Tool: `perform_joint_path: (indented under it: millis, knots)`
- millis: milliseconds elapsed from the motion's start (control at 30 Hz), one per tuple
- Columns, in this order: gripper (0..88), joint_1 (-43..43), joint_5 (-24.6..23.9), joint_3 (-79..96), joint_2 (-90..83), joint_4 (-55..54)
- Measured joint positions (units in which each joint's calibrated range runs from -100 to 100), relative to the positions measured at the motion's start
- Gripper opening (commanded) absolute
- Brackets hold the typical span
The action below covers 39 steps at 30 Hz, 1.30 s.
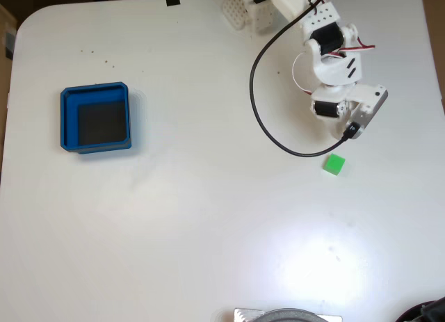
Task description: Pick up green cube and drop it in the blue box
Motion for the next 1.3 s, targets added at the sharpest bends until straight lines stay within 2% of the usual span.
perform_joint_path:
  millis: [667, 900, 1300]
  knots:
    - [1.6, -2.1, -0.2, -1.7, 3.2, 0.0]
    - [1.6, -3.8, -0.1, -1.7, 3.2, 4.6]
    - [2.1, -3.8, -0.1, -1.7, 3.2, 5.0]
